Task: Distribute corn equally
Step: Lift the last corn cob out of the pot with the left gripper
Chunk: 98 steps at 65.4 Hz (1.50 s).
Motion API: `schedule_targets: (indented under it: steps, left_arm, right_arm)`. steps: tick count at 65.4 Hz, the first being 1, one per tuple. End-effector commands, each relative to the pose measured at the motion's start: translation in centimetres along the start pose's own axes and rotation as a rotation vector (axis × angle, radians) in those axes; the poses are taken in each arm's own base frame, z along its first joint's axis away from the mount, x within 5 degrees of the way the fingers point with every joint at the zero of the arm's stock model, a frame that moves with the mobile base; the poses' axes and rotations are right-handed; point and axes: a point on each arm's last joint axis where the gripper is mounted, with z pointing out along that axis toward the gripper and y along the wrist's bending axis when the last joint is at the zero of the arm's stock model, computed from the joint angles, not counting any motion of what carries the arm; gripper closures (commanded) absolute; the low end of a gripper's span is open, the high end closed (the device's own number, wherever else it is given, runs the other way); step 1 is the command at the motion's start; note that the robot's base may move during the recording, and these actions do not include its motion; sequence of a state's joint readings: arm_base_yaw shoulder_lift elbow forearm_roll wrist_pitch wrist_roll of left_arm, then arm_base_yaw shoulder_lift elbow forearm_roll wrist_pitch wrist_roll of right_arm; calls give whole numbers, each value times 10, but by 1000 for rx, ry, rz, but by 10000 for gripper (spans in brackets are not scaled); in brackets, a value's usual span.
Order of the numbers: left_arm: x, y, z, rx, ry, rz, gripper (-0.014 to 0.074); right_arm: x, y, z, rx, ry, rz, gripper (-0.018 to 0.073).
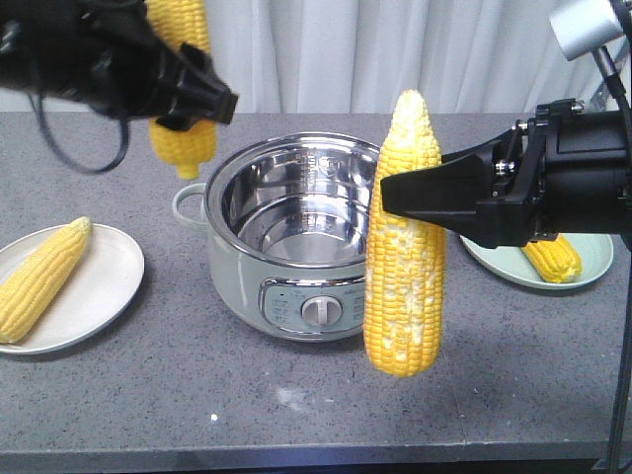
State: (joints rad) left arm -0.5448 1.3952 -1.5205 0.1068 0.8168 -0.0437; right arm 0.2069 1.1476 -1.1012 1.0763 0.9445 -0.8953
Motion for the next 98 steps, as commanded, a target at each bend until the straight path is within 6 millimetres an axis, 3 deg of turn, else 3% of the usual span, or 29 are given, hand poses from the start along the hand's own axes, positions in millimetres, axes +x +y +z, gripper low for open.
schedule_targets:
  steps: [1,35,52,98]
  left_arm:
    - [-1,1,-34,4,-178,5,293]
    - [77,3,-90,5,-194,9,293]
    - [110,3,-108,6,-235,10,293]
    - [120,4,-112,4,-205,10,293]
  right_arm:
    - [-13,9,-9,-10,-85,-8,347]
    - [-13,9,-9,-10,-85,-8,347]
    - [-13,9,-9,-10,-85,-8,347]
    - [-13,9,-9,-10,-85,-8,347]
